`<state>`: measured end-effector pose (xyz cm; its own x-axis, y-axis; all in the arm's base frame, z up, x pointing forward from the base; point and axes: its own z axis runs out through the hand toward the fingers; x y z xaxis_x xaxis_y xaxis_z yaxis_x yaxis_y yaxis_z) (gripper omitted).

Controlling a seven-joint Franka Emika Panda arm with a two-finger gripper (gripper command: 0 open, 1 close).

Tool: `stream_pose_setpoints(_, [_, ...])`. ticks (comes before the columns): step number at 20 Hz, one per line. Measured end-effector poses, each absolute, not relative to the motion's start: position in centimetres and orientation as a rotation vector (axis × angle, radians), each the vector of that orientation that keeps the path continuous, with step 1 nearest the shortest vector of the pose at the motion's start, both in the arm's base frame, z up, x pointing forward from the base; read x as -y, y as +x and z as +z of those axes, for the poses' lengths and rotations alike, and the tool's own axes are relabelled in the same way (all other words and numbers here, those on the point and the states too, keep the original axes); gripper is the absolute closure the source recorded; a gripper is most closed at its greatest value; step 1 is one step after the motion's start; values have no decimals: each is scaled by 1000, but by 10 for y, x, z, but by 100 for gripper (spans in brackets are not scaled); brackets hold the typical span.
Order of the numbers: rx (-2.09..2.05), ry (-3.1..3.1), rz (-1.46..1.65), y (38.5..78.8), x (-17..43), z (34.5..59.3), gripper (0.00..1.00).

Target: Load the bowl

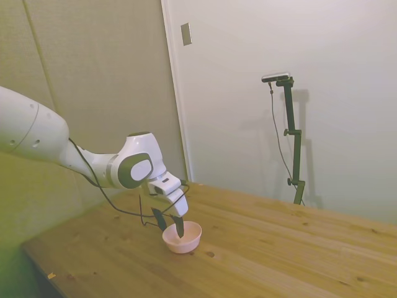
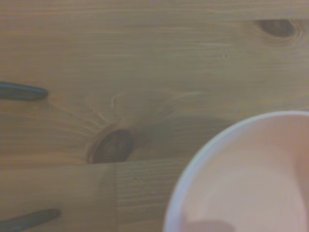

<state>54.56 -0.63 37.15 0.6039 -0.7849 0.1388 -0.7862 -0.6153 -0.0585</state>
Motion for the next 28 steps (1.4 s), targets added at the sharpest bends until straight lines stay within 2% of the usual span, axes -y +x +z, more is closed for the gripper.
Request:
stream_pose_setpoints(20, [1364, 2809, 216, 548, 4, 364, 100])
stream_pose_setpoints(28, [1378, 2815, 221, 550, 10, 368, 100])
